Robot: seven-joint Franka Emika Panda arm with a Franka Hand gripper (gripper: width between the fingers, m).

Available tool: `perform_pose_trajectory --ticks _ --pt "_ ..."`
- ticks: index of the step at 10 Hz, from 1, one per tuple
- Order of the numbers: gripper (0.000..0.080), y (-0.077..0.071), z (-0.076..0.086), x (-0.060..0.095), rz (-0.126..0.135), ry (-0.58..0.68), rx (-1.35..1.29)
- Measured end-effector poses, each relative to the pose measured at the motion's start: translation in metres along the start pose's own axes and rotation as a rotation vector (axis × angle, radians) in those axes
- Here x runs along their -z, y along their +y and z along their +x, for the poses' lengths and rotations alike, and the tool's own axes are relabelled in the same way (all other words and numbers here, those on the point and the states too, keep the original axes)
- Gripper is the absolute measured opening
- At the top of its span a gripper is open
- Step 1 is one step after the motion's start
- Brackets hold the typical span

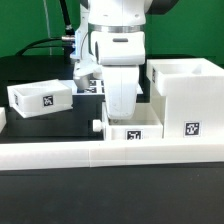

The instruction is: Assemble drawer

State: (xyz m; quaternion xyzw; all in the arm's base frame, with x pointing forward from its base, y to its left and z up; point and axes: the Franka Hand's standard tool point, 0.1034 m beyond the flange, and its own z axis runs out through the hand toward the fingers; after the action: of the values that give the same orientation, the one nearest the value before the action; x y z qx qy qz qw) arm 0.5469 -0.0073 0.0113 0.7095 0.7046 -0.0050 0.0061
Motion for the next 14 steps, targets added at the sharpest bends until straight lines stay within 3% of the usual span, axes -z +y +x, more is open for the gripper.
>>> perform_pose_trajectory --ticks 14 --pt "0.0042 -0.0060 0.0030 -0.0028 -0.009 -0.007 0.043"
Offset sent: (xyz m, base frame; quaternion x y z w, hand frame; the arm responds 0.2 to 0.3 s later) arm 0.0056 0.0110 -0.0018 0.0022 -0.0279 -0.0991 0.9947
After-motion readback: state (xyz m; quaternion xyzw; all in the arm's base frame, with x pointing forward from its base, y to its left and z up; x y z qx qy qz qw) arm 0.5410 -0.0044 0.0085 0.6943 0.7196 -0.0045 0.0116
